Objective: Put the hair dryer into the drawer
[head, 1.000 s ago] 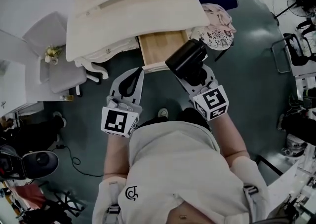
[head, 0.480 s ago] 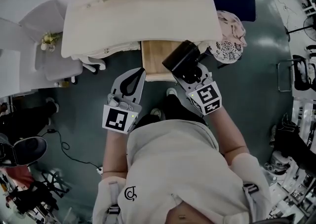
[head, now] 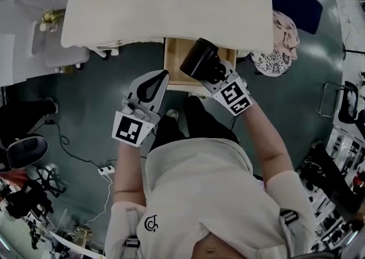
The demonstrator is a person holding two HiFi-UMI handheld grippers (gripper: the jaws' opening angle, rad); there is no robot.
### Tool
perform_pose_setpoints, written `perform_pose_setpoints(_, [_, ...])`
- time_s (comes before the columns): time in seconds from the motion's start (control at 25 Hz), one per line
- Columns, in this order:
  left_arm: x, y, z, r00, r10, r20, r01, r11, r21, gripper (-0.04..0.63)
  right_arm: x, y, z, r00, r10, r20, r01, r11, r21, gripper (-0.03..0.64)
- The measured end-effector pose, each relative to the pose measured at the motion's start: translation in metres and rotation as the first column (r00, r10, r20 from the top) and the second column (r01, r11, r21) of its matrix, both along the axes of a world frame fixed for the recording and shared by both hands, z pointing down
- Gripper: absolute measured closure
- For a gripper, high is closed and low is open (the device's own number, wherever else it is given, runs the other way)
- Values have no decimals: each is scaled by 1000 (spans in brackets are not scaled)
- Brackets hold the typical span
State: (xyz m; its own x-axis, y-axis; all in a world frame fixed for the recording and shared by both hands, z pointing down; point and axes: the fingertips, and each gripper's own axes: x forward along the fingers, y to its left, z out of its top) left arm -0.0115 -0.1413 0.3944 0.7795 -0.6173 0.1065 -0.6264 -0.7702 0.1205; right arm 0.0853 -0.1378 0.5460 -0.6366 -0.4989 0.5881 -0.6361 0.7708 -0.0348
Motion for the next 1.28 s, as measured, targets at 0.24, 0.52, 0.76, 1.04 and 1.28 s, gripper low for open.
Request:
perform_pose_setpoints(0.24, [-14, -6, 24, 998, -65, 24, 66, 997, -49, 583, -5, -5, 75, 978, -144, -154, 130, 987, -98, 377])
perform_pose_setpoints(0.52, [-30, -7, 48, 989, -147, -5, 146, 984, -103, 583, -14, -1, 136, 959, -218, -179, 175, 958, -227, 376])
perform_pose_setpoints(0.76, [-36, -9, 71, 986, -167, 9, 166, 976, -140, 583, -20, -3, 176, 938, -266, -220, 187, 927, -325, 374])
perform_pose_setpoints(1.04, [-37, 1, 91, 980, -199, -12, 194, 963, -185, 583, -23, -10, 201, 904, -277, -326, 141, 913, -384, 365])
perform_pose_setpoints(1.28, [-45, 6, 93, 978, -207, -1, 203, 961, -190, 581, -23, -8, 214, 879, -282, -386, 108, 904, -414, 359])
